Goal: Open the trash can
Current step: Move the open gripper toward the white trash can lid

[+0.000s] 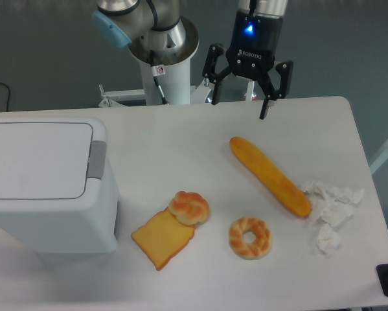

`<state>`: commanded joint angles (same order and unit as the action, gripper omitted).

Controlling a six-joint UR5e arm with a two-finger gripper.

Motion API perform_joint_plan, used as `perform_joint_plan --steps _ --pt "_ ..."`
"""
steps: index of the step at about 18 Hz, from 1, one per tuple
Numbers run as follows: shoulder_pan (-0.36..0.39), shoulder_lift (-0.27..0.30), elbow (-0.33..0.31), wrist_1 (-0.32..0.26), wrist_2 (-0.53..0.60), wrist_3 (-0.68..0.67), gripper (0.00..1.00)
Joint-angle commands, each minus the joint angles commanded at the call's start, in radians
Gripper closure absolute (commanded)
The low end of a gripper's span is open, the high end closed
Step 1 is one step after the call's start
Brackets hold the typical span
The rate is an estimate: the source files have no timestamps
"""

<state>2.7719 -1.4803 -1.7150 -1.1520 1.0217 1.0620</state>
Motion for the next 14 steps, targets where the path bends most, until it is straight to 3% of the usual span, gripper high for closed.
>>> perform_joint_plan --steps 3,14 --pt "-0.005 0.0 0.002 0.0 -0.054 -0.12 0.0" --pt "-0.052 -0.037 0.015 0.002 -0.089 -0.23 0.0"
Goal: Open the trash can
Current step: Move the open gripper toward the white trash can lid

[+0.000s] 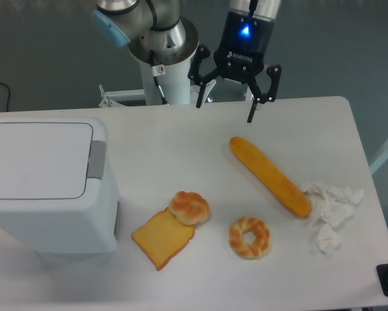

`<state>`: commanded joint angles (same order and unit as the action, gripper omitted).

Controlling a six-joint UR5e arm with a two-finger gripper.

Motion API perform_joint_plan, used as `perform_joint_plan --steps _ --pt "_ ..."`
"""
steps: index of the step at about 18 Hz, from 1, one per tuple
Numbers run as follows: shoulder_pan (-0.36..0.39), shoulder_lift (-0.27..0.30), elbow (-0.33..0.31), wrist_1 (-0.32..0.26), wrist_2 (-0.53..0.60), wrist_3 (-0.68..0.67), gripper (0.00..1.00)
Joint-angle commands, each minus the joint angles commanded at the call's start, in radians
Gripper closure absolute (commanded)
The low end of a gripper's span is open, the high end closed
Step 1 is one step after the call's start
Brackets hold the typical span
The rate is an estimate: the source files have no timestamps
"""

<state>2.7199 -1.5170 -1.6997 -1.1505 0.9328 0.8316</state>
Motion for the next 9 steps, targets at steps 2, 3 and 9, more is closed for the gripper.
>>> perform_joint_plan --steps 2,3,9 --pt "-0.011 -0.009 0.011 -0.002 -0.017 -0.058 0.0" --pt "-0.014 -0.014 0.017 0.0 -0.018 -0.083 0.0" --pt "-0.035 -0.031 0.038 0.0 -0.029 -0.124 0.0"
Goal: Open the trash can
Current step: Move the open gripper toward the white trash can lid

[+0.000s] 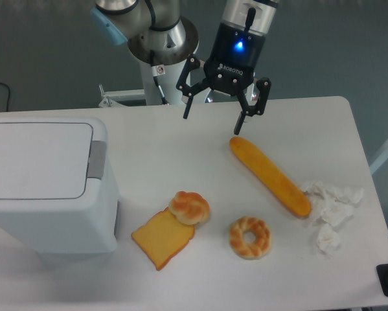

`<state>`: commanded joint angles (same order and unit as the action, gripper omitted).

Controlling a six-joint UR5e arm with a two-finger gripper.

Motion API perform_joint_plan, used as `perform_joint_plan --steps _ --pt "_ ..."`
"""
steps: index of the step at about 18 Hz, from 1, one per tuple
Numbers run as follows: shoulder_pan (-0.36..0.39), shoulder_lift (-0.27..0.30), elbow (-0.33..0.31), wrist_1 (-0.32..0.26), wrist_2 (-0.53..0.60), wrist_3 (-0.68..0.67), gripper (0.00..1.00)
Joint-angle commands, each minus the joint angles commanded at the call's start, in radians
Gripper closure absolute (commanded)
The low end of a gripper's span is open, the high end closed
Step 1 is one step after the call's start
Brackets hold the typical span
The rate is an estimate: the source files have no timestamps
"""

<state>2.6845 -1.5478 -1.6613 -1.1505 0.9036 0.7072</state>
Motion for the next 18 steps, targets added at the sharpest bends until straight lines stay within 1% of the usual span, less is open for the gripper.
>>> perform_joint_plan --steps 3,6,9,12,16,18 --pt "-0.002 -0.008 0.005 0.005 -0.04 0.0 0.0" --pt "-0.015 -0.02 0.011 0.009 -0.043 -0.009 0.0" --pt "-0.015 -0.021 0.018 0.009 -0.043 -0.072 0.0" --pt "-0.018 -0.021 0.018 0.011 -0.045 -0.087 0.0" --pt "-0.067 -0.049 0.029 0.014 -0.046 -0.142 0.0" --pt "-0.072 -0.058 0.035 0.014 -0.046 -0.185 0.0"
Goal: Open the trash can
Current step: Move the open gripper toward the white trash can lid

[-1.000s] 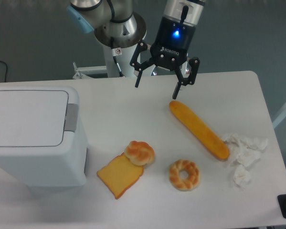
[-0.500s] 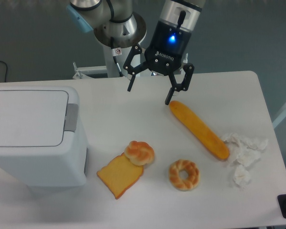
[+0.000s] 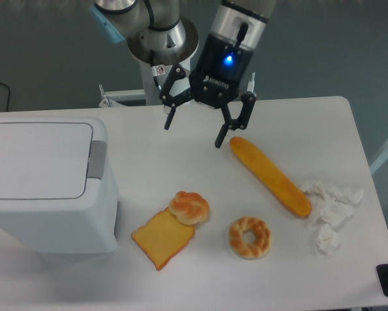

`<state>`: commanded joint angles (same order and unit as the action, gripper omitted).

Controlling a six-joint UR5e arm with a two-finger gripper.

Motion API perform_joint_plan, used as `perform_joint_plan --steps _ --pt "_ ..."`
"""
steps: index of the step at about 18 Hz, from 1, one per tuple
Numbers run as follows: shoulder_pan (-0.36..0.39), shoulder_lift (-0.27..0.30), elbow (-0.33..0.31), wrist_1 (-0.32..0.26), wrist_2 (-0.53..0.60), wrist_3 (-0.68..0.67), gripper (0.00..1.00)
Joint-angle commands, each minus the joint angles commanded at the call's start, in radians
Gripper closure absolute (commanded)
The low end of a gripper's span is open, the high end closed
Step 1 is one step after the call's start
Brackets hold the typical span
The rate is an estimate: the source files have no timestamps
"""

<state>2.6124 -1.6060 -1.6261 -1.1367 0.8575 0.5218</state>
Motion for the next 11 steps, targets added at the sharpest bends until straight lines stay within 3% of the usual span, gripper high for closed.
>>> perform_joint_plan --steps 11 --pt "-0.031 -0.012 0.005 0.051 0.003 -0.193 0.0"
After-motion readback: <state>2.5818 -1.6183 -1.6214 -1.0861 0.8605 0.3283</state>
